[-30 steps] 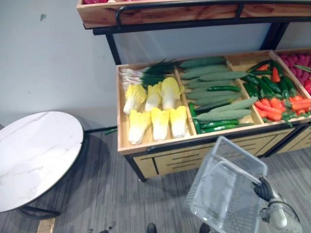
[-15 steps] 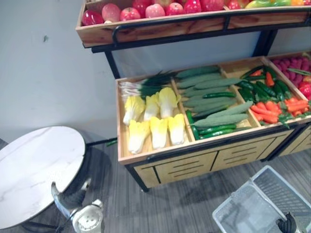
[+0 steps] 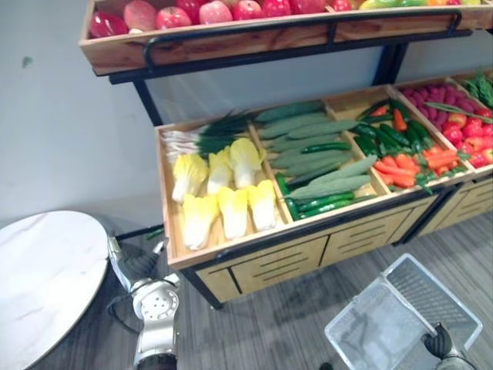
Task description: Pick vegetable in the basket
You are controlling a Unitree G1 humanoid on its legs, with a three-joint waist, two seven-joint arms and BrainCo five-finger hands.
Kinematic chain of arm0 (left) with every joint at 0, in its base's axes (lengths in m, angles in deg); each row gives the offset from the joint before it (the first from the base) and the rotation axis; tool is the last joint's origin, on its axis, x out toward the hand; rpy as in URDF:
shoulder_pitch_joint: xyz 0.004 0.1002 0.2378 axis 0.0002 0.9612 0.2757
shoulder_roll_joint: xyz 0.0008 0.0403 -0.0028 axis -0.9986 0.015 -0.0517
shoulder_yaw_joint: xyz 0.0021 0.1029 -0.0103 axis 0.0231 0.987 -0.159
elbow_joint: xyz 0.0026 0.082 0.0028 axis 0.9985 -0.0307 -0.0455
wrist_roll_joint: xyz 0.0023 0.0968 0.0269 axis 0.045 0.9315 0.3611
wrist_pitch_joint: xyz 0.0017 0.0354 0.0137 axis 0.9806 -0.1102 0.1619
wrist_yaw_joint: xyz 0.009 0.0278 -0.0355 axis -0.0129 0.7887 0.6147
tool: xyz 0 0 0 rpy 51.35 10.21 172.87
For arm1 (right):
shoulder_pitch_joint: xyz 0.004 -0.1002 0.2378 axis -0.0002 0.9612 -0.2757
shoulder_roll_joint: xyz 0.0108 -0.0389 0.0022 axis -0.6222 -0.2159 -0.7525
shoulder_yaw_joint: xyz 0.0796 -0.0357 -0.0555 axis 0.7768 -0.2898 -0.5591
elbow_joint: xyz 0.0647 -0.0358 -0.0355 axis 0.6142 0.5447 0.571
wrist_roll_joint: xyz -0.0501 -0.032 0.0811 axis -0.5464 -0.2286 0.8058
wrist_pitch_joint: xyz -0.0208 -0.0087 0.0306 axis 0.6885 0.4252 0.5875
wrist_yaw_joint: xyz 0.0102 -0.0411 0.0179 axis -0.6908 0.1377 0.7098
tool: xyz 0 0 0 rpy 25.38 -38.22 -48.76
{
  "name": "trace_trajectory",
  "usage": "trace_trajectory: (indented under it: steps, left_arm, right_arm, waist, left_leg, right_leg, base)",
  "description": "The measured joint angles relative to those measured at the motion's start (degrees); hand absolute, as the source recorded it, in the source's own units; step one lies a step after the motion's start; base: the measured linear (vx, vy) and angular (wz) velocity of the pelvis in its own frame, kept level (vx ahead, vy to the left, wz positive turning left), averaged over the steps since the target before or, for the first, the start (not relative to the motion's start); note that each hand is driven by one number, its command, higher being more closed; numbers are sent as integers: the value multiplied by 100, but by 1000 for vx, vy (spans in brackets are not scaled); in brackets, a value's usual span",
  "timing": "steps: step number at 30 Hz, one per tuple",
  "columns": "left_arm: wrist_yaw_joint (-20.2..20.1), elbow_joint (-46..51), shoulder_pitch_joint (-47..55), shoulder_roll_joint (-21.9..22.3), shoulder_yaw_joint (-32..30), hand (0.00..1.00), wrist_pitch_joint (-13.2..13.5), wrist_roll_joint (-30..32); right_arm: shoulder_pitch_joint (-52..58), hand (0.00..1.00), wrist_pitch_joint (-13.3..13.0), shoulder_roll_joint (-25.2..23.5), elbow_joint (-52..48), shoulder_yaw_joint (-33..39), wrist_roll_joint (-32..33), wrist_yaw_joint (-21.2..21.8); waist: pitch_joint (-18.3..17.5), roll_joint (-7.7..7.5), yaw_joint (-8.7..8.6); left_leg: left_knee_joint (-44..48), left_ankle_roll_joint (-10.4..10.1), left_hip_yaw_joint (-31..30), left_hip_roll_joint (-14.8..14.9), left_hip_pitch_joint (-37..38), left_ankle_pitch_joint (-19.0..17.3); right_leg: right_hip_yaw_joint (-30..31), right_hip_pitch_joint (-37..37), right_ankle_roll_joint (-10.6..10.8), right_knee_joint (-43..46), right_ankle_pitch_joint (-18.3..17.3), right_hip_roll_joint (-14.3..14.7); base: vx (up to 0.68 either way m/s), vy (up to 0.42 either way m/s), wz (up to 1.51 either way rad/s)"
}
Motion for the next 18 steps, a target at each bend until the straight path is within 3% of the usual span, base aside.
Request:
trace_trajectory:
  steps: [7,18]
  left_arm:
    - [84,-1226,-793,-255,-16,0,-208,-15]
    - [291,-1867,-1764,-583,-157,0,-257,-28]
  right_arm:
    - [-382,100,-6,96,-16,-376,11,-28]
    - [-889,100,-77,300,-72,-854,173,-147]
  waist:
    - [324,-52,-40]
    - [684,-64,-129]
  left_leg:
    - [0,-18,321,15,-167,-20]
    - [2,-18,461,25,-499,-14]
  right_leg:
    - [320,-381,-39,6,122,28]
    - [442,-835,-42,119,122,41]
  base:
    - [39,3,-25]
    - [33,-5,-7]
